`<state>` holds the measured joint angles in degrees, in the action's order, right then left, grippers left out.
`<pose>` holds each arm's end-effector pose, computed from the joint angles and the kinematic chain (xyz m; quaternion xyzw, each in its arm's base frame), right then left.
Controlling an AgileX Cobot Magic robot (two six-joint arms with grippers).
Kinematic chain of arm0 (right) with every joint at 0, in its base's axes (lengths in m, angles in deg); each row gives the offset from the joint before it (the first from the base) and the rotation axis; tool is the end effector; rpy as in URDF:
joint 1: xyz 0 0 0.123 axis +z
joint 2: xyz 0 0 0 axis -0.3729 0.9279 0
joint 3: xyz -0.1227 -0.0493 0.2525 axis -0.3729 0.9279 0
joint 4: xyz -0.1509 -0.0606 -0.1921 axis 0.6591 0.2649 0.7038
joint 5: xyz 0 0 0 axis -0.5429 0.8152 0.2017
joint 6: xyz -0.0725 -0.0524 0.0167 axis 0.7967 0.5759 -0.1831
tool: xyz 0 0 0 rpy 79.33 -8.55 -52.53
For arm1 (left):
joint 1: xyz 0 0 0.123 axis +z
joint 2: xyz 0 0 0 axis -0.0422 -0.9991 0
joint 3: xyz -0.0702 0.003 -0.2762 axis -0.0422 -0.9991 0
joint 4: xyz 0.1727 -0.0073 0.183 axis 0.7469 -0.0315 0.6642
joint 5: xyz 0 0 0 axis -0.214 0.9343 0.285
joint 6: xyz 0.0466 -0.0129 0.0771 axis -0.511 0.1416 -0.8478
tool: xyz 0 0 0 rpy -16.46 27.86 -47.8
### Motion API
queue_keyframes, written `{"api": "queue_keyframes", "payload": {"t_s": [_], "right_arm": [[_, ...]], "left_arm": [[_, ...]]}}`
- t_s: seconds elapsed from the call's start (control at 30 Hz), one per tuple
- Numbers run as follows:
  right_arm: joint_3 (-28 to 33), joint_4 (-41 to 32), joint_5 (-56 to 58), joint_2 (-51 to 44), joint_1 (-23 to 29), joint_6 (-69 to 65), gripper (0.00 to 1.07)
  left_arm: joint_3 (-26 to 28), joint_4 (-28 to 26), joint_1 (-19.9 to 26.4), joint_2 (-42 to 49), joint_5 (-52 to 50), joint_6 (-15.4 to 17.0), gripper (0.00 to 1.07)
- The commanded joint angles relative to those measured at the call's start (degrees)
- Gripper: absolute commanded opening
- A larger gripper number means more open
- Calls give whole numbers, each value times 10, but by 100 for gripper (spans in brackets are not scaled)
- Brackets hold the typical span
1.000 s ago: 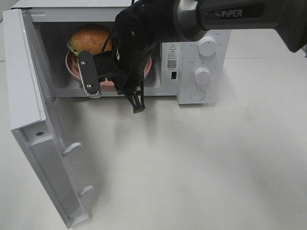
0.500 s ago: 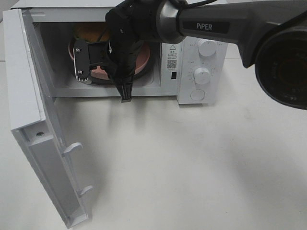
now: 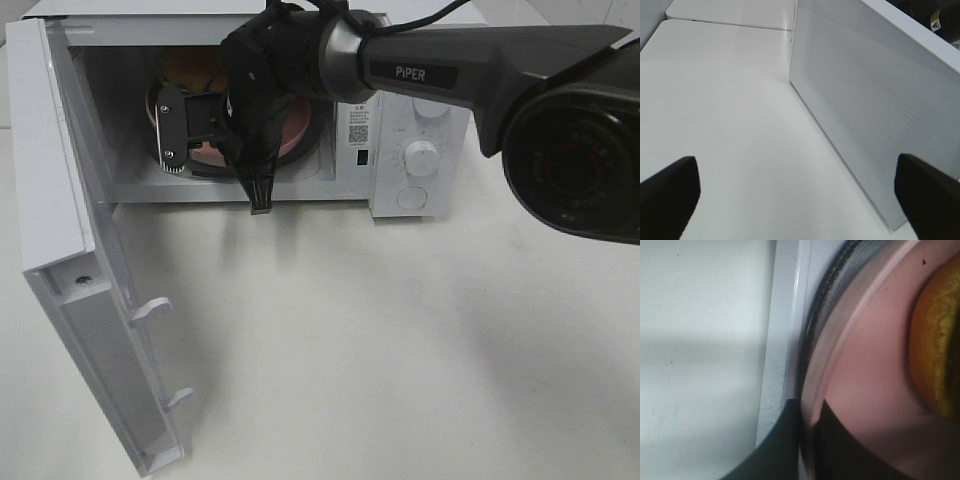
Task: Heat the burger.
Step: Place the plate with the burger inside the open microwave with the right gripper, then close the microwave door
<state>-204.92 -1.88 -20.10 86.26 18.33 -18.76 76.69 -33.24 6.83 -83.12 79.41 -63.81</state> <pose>0.4248 0.3414 0.1496 -0.7221 0.6082 -0.1323 0.3021 -0.0082 -0.0157 0.2835 -0.0045 0.8437 -0.0595 0.5334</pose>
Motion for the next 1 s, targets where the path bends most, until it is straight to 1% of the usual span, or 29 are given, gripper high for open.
{"api": "queue_keyframes", "payload": {"t_s": [0.03,0.27,0.33,0.37,0.43,0.47,0.53,0.57,0.6,0.63,0.67,0.7,0.73,0.8,0.87,0.9,0.93,0.97,1.0], "right_arm": [[-12,9,-36,-4,-1,15,0],[-12,-6,-38,1,-1,17,1],[-12,-7,-38,3,-1,15,5],[-12,-7,-38,3,-1,15,5],[-12,-7,-39,3,-1,10,12],[-12,-7,-39,3,-1,10,12],[-12,-6,-39,3,-1,10,26],[-12,-6,-39,3,-1,10,26],[-12,-6,-39,3,-1,9,30],[-9,-6,-40,3,-1,6,39],[-9,-6,-40,3,-1,6,39],[-9,-6,-39,3,-1,6,43],[-9,-6,-39,3,-1,6,43],[8,-19,-50,2,-1,4,53],[15,-19,-54,0,-1,4,54],[32,-20,-66,-6,-1,4,58],[32,-20,-66,-6,-1,4,58],[54,-20,-88,-19,-1,5,61],[54,-20,-88,-19,-1,5,61]], "left_arm": [[-1,1,1,8,2,2,98],[-1,1,1,8,2,2,98],[-1,1,1,8,2,2,98],[-1,1,1,8,2,2,98],[-1,1,1,8,2,2,98],[-1,1,1,8,2,2,98],[-1,1,1,8,2,2,98],[-1,1,1,8,2,2,98],[-1,1,1,8,2,2,98],[-1,1,1,8,2,2,98],[-1,1,1,8,2,2,98],[-1,1,1,8,2,2,98],[-1,1,1,8,2,2,98],[-1,1,1,8,2,2,98],[-1,1,1,8,2,2,98],[-1,1,1,8,2,2,98],[-1,1,1,8,2,2,98],[-1,1,1,8,2,2,98],[-1,1,1,8,2,2,98]]}}
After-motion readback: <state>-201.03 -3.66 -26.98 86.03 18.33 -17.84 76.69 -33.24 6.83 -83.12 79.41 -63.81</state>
